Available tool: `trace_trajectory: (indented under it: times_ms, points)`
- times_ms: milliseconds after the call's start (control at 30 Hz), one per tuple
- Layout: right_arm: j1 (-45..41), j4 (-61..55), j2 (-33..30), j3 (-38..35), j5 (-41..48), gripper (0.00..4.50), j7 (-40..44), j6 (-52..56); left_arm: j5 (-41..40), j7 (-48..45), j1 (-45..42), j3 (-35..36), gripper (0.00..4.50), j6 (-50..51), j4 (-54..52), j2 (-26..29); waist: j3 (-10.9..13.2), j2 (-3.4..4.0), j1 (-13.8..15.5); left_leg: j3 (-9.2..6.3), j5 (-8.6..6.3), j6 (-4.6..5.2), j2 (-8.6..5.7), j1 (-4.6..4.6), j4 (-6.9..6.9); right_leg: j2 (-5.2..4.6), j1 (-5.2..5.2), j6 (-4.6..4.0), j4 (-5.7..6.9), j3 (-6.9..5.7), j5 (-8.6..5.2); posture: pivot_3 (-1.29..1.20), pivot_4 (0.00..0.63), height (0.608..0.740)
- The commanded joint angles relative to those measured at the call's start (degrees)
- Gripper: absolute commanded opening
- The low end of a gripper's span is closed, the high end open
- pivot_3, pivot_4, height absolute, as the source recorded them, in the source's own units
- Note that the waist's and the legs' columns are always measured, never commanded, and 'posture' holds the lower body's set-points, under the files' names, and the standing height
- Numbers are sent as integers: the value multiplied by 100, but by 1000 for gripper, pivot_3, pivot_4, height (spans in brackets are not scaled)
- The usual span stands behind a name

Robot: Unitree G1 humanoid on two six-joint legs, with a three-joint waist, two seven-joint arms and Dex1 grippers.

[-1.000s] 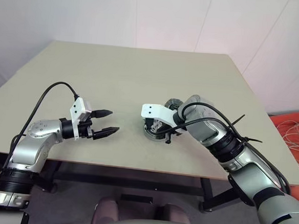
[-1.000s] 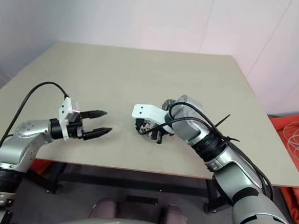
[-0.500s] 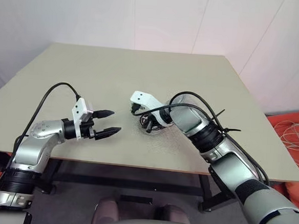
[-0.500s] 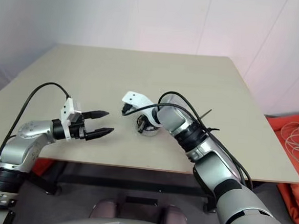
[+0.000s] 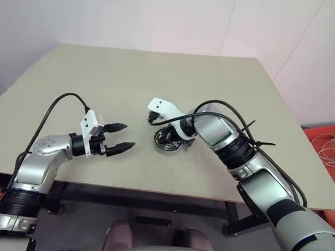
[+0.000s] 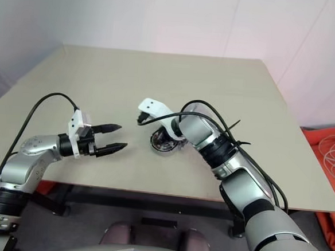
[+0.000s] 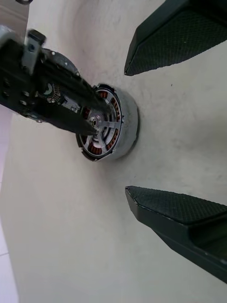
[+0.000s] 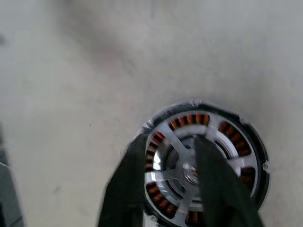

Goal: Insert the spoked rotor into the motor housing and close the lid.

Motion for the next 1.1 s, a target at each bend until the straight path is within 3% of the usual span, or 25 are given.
trace_trajectory:
  times_ms: [33,167,200,367,500,667,867,1100]
  points:
    - [-750,-612,-36,-689,421,2987,-51,132,-36,-1,-114,119,3946,-83,-90,36,0,0,7,-1,0,-1,2,0,0,3,0,-1,-1,0,0,0,0,740]
    - [-1437,-509,-251,-1532,812,4370,-245,-25,-45,-18,-147,139,3946,-73,-56,62,3,-4,46,-1,-2,-2,-1,6,1,-3,11,-2,-5,0,-3,0,0,740]
    - [-1561,-385,-370,-1761,874,4463,-299,-188,-46,-21,-160,143,3946,-71,-45,68,3,-5,54,-1,-2,-2,-2,9,1,-11,14,1,-4,0,-5,0,0,740]
    - [-1385,611,-1272,-2441,859,4463,-584,-1317,-119,-52,-193,160,3946,83,-32,111,3,-32,88,-3,-3,1,-3,29,15,-23,48,40,-7,2,-27,0,0,740]
    - [-198,751,-2002,-2604,707,4463,-755,-2293,-84,19,-167,237,3946,26,-28,118,-1,-41,101,-2,-3,0,-8,35,23,-22,64,40,-7,1,-25,0,0,740]
    - [1444,52,-2330,-2960,982,4463,-930,-2485,-66,31,-137,301,3946,28,-36,143,6,-8,42,1,-1,0,-10,6,13,-11,42,4,-2,-1,-4,0,0,740]
    - [2757,-923,-2963,-2974,1644,2473,-216,-1832,-124,8,-163,365,3946,90,18,170,7,1,84,3,-7,12,-9,6,14,-11,34,1,-11,-2,-4,0,0,740]
    - [2923,-1460,-2882,-2924,2174,18,-68,-1796,-135,201,-261,354,3946,405,-40,175,7,1,67,8,-10,25,-6,26,24,-12,58,41,-7,-2,-27,0,0,740]
